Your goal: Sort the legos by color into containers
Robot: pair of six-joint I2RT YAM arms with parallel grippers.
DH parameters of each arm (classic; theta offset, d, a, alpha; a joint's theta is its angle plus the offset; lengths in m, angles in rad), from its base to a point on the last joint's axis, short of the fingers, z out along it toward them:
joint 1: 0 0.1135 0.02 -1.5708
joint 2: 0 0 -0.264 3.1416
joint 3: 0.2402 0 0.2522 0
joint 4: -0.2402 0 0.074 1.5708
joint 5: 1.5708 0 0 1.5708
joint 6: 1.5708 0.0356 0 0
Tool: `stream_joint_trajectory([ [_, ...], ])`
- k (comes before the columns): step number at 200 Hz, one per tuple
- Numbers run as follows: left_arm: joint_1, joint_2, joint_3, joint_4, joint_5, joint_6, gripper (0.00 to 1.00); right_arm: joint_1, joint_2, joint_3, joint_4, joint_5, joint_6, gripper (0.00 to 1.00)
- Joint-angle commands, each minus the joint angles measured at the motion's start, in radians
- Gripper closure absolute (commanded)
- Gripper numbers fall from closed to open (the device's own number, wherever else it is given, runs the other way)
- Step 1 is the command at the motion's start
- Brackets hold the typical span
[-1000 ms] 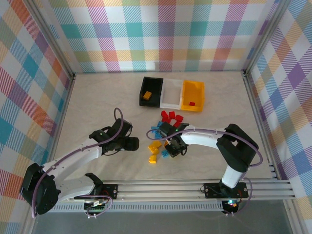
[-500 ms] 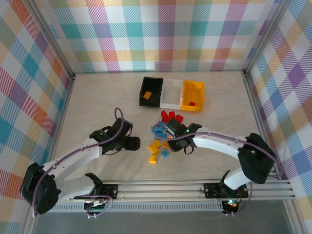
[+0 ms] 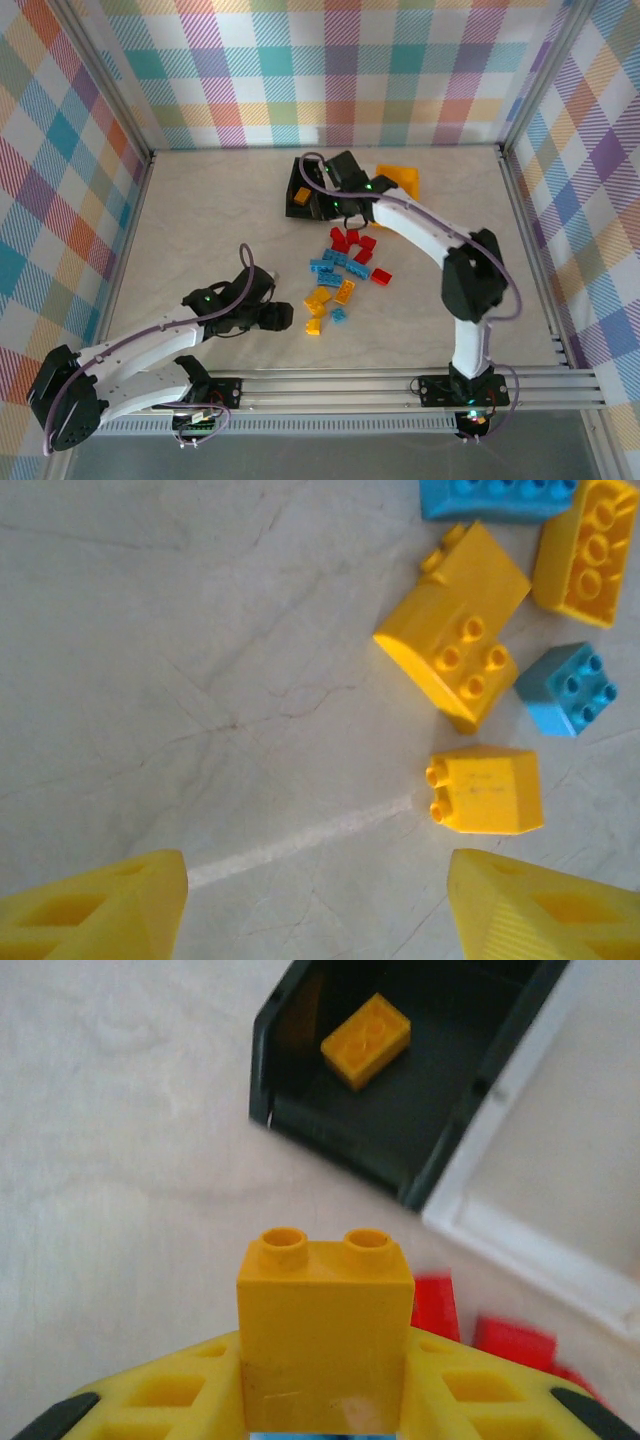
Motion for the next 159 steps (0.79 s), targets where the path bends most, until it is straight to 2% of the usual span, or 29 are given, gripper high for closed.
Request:
stream_joint_trajectory([
  [1, -0.029, -0.028, -0.019, 0.005, -0.039, -0.042, 0.30, -0.034, 0.140, 0.159, -0.014, -0.056, -0.020, 0.63],
  [39, -0.032, -0.033, -0.026, -0.005, -0.036, -0.043, 0.30, -0.057, 0.382, 0.480, -0.101, -0.059, -0.031, 0.63],
  [72, -0.032, -0.016, -0.027, 0.004, -0.029, -0.049, 0.30, -0.067, 0.496, 0.638, -0.149, -0.063, -0.035, 0.61],
  [90, -0.033, -0.010, -0.029, 0.017, -0.024, -0.057, 0.30, -0.068, 0.526, 0.674, -0.158, -0.080, -0.034, 0.59],
  [118, -0.039, -0.003, -0.031, 0.034, -0.016, -0.067, 0.30, -0.070, 0.539, 0.684, -0.159, -0.086, -0.034, 0.48],
  [159, -0.058, 0.020, -0.014, 0.040, -0.022, -0.072, 0.30, -0.069, 0.452, 0.641, -0.150, -0.117, -0.019, 0.45],
])
